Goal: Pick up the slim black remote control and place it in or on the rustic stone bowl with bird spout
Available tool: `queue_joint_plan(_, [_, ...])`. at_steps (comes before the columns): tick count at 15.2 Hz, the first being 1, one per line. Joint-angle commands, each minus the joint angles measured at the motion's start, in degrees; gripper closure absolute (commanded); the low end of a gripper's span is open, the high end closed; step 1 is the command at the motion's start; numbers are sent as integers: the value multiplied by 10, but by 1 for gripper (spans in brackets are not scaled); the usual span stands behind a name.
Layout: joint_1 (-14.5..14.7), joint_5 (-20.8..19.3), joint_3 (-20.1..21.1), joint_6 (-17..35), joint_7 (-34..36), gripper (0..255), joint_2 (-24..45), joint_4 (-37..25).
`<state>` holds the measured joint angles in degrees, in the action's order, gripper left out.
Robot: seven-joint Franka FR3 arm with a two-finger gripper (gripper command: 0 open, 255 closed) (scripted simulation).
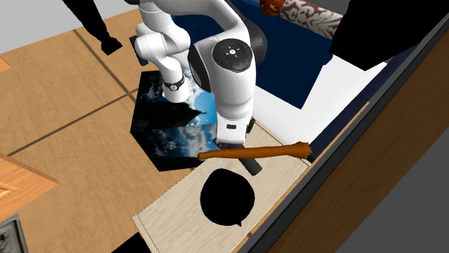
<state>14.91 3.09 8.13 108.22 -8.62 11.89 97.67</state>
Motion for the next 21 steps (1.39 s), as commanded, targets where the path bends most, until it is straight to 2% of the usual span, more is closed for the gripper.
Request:
queue_joint_plan(1, [0, 0, 0, -15, 1, 255, -4, -12])
queue_joint_plan(3, [0, 0, 0, -28, 2, 255, -5, -23])
queue_joint_plan(8, [-23, -7, -17, -62, -37, 255, 81, -140])
queue_joint_plan(12, [-40, -12, -28, -104, -66, 255, 165, -264])
queue_joint_plan(15, [-52, -15, -35, -155, -85, 255, 250, -398])
queue_joint_plan(21, [-54, -15, -35, -103, -88, 255, 242, -338])
